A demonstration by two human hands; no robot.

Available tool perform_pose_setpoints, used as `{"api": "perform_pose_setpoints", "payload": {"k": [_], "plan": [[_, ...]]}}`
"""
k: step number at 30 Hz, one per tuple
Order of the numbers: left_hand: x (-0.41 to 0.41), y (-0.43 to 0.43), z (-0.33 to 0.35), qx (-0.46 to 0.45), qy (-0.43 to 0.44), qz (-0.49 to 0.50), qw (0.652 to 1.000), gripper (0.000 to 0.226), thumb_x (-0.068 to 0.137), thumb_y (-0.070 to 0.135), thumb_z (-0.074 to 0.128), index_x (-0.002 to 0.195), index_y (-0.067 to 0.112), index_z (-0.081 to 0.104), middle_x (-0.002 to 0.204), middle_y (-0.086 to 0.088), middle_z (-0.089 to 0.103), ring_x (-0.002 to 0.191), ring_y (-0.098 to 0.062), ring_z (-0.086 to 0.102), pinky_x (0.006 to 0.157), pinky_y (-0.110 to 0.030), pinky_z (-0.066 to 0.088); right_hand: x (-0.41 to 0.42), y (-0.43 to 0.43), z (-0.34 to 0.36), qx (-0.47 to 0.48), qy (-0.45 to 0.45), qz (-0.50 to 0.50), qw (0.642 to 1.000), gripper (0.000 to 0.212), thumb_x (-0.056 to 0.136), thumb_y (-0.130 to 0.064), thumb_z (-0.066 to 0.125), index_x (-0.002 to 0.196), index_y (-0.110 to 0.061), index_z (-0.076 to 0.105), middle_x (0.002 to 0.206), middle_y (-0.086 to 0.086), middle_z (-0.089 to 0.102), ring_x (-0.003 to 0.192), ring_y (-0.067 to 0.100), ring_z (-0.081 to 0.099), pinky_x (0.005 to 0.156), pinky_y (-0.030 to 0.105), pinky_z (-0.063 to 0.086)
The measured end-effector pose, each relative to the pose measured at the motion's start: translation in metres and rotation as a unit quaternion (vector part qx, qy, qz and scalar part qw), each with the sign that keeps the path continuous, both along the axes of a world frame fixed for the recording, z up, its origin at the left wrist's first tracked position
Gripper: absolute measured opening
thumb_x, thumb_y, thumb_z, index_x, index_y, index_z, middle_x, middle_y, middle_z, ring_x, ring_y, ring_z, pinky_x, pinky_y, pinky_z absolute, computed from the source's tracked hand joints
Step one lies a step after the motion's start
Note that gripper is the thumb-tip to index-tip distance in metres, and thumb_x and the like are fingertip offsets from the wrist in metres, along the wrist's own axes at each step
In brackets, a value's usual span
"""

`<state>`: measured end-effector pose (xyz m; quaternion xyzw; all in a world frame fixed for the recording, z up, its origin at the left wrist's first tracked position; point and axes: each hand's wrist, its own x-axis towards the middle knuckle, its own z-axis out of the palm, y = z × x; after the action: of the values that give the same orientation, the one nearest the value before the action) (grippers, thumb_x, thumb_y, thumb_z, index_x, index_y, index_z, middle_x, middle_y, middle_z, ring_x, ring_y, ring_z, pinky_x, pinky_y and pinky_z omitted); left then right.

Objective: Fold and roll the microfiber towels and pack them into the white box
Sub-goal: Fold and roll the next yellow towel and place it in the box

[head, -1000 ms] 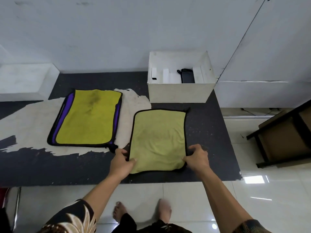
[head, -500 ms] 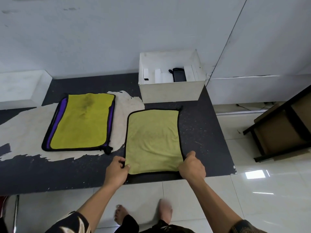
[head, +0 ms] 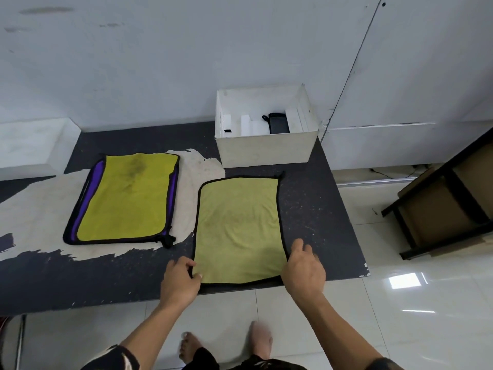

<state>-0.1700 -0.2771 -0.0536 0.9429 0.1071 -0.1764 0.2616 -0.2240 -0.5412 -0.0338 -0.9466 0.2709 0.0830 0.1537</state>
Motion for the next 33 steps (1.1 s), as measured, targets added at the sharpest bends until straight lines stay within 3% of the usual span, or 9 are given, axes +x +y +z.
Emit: {"api": "perform_pose_setpoints", "payload": {"k": [3,6,11,16,21,26,28,30,33], "plan": [[-0.007,0.005,-0.001,0.092,-0.104,-0.132,0.982,0.032,0.078,0.024,0.078,0.107,0.025,0.064,0.11,0.002,0.048,0.095,-0.018,0.053,0.078,-0.031,0.049,-0.002,0.003,-0.012,-0.022,-0.076,0.152,0.985,0.028,0.073,-0.008,0.065,0.098,-0.017,0.057,0.099,0.001,0.052,0.083,0.02,0.049,0.063,0.028,0.046],[-0.013,0.014,-0.009,0.085,-0.152,-0.272,0.946,0.028,0.076,0.03,0.079,0.102,0.026,0.069,0.102,0.01,0.05,0.091,-0.013,0.049,0.079,-0.03,0.045,-0.005,-0.001,-0.023,-0.025,-0.067,0.277,0.958,0.018,0.08,-0.025,0.063,0.097,-0.021,0.06,0.102,-0.002,0.051,0.085,0.02,0.049,0.069,0.032,0.046],[-0.011,0.025,-0.01,0.057,-0.144,-0.348,0.925,0.029,0.081,0.038,0.073,0.108,0.029,0.068,0.104,0.017,0.048,0.094,-0.007,0.05,0.082,-0.027,0.046,-0.005,-0.011,-0.027,0.002,-0.054,0.308,0.95,0.026,0.083,-0.041,0.062,0.104,-0.025,0.063,0.111,-0.005,0.05,0.094,0.018,0.048,0.081,0.031,0.046],[-0.011,0.026,-0.01,0.071,-0.181,-0.377,0.905,0.026,0.075,0.022,0.079,0.098,0.029,0.069,0.097,0.016,0.052,0.085,-0.008,0.05,0.073,-0.023,0.044,-0.007,-0.017,-0.023,0.045,-0.047,0.324,0.944,0.031,0.082,-0.041,0.064,0.11,-0.027,0.063,0.12,-0.007,0.047,0.104,0.017,0.045,0.091,0.028,0.041],[-0.013,0.018,-0.011,0.14,-0.176,-0.367,0.903,0.05,0.05,-0.002,0.077,0.089,0.028,0.068,0.092,0.012,0.057,0.08,-0.013,0.053,0.067,-0.024,0.045,-0.009,-0.014,-0.018,0.029,-0.044,0.318,0.947,0.031,0.082,-0.017,0.053,0.11,-0.024,0.064,0.12,-0.005,0.048,0.102,0.018,0.045,0.092,0.029,0.043],[-0.014,0.009,-0.01,0.148,-0.162,-0.324,0.92,0.025,0.066,0.011,0.076,0.082,0.027,0.066,0.087,0.011,0.059,0.074,-0.014,0.054,0.064,-0.028,0.043,-0.009,-0.001,-0.018,-0.001,-0.027,0.287,0.957,0.038,0.075,-0.002,0.052,0.108,-0.019,0.063,0.115,-0.001,0.049,0.098,0.021,0.046,0.084,0.031,0.045],[-0.015,0.009,-0.008,0.134,-0.164,-0.312,0.926,0.016,0.075,0.017,0.072,0.085,0.028,0.065,0.088,0.011,0.059,0.075,-0.014,0.054,0.066,-0.028,0.042,-0.009,0.003,-0.019,-0.005,-0.031,0.263,0.964,0.027,0.075,-0.008,0.057,0.099,-0.018,0.065,0.107,-0.001,0.053,0.091,0.023,0.05,0.076,0.032,0.046],[-0.015,0.01,-0.008,0.119,-0.168,-0.301,0.931,0.013,0.081,0.018,0.069,0.088,0.027,0.063,0.089,0.011,0.06,0.076,-0.014,0.054,0.067,-0.028,0.04,-0.008,0.006,-0.02,-0.014,-0.041,0.248,0.968,0.014,0.077,-0.026,0.066,0.088,-0.019,0.065,0.098,-0.002,0.053,0.084,0.022,0.051,0.069,0.033,0.047],[-0.015,0.014,-0.009,0.106,-0.172,-0.291,0.935,0.014,0.084,0.014,0.068,0.089,0.026,0.062,0.088,0.011,0.062,0.076,-0.014,0.055,0.068,-0.03,0.038,-0.007,0.009,-0.022,-0.023,-0.032,0.255,0.966,0.035,0.082,-0.05,0.064,0.093,-0.017,0.063,0.101,0.0,0.051,0.089,0.022,0.048,0.076,0.035,0.047]]}}
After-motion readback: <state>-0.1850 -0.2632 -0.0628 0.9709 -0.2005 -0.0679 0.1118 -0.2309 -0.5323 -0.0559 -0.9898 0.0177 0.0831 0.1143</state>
